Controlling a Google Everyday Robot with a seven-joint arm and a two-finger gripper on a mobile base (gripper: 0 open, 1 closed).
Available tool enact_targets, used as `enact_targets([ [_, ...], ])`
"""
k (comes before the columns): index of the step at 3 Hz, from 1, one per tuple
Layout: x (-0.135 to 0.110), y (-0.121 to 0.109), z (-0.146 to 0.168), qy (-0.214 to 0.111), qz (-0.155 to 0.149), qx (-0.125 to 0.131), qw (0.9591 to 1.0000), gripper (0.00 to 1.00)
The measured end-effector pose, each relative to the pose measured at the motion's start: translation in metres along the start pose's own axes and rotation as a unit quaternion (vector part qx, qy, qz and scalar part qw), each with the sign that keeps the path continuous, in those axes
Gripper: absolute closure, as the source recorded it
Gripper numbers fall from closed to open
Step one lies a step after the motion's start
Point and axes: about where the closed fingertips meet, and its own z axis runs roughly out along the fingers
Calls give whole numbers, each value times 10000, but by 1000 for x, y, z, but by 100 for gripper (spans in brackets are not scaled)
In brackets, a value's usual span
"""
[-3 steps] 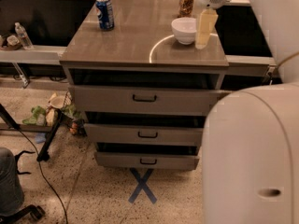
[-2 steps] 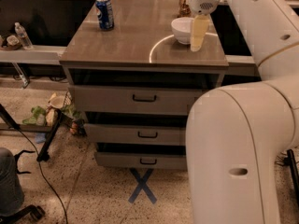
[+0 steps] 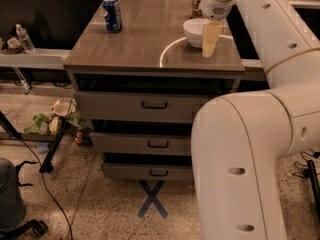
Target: Move white bowl near pepsi can
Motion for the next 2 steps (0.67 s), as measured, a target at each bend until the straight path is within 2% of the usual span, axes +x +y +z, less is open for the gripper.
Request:
enact_targets([
  [1, 13, 0, 34, -19, 293, -135, 9995, 0],
  [2, 18, 0, 48, -57, 417, -175, 9990, 0],
])
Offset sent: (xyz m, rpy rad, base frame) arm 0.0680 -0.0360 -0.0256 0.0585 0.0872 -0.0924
